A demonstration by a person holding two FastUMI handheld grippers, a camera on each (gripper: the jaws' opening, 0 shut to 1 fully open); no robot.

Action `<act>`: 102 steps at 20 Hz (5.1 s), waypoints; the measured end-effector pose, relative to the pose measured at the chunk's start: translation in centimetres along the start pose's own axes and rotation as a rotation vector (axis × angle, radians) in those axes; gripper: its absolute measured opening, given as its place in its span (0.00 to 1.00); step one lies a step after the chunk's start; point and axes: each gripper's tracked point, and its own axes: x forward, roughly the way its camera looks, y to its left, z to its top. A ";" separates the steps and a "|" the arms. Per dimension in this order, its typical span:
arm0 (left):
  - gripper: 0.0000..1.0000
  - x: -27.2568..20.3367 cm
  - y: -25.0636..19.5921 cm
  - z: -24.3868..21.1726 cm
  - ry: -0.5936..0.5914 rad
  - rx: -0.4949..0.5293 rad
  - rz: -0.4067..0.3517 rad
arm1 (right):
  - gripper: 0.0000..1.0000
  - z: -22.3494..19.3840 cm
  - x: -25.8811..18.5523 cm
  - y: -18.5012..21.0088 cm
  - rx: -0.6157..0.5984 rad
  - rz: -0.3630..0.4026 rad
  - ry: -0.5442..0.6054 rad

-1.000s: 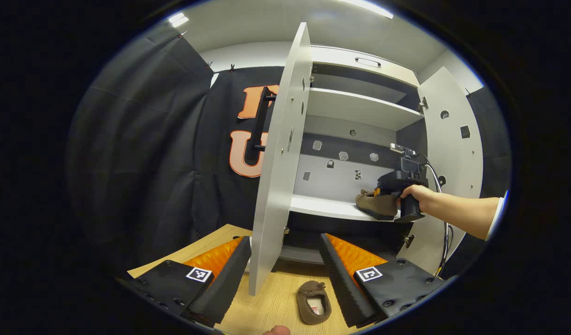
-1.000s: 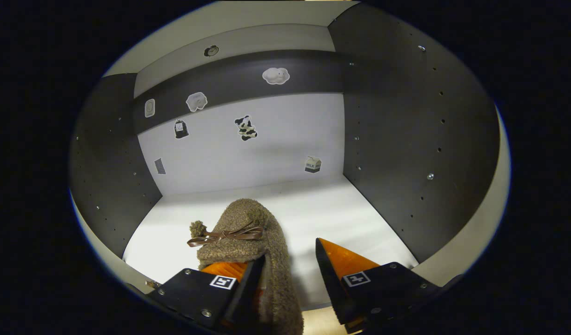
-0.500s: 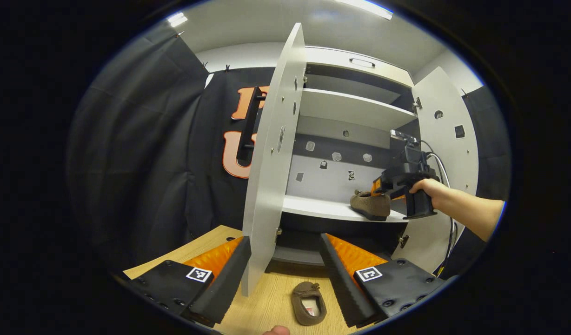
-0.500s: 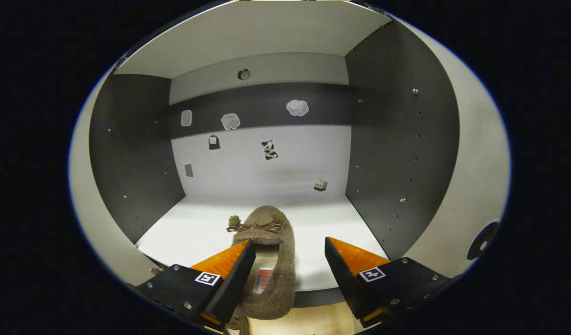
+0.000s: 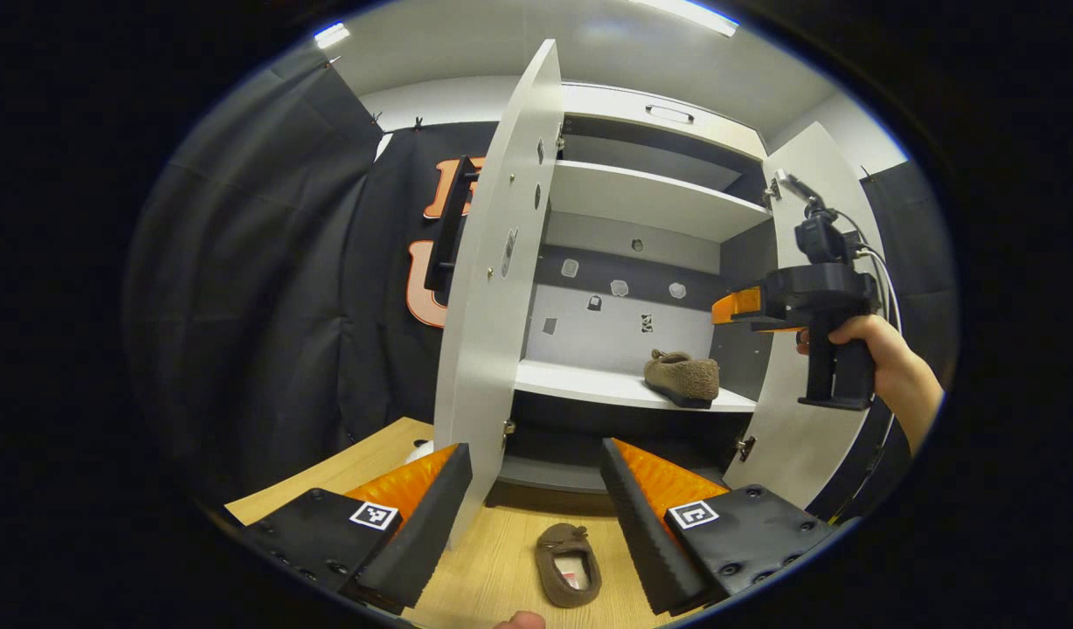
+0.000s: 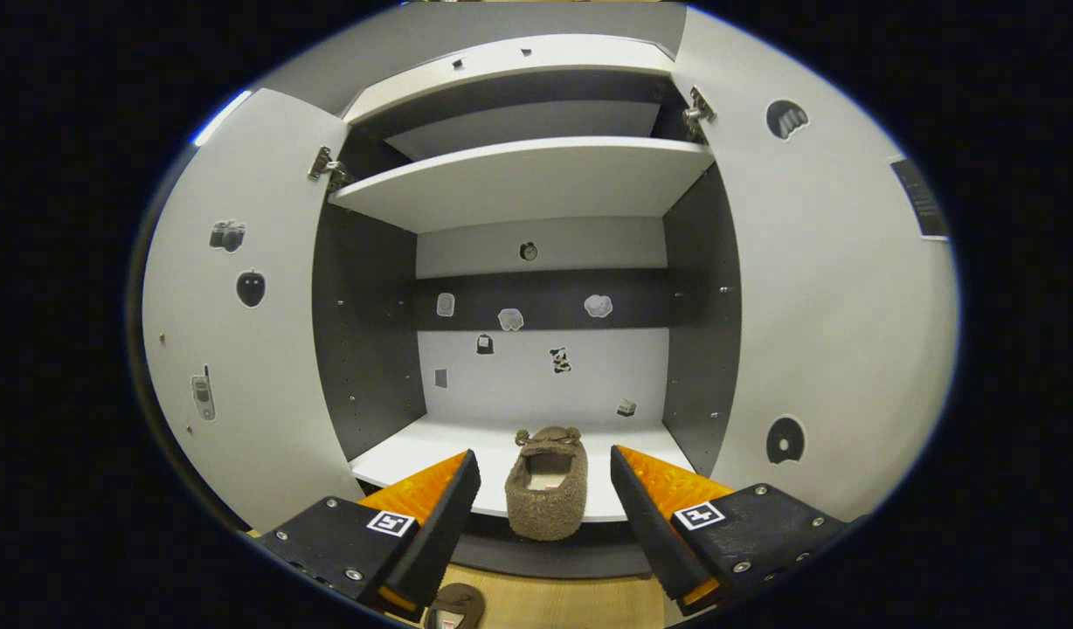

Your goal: Grab one shoe with the right hand and put it into the shoe cabinet, grab the other shoe with the left hand and put it into the shoe cabinet; then close the right door with the right hand and the left door with the left hand.

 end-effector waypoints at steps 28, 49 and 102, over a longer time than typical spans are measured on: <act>0.94 7.9 0.5 -30.8 0.756 0.047 -0.043 | 0.93 -11.7 -20.4 -7.1 -0.096 -0.196 -0.067; 0.19 13.8 0.5 -31.1 0.634 -0.017 0.022 | 0.94 -12.7 -20.6 -7.9 -0.139 -0.223 -0.018; 0.97 37.9 -10.3 5.0 0.425 0.083 0.045 | 0.94 -13.5 -22.2 -12.3 -0.102 -0.273 -0.015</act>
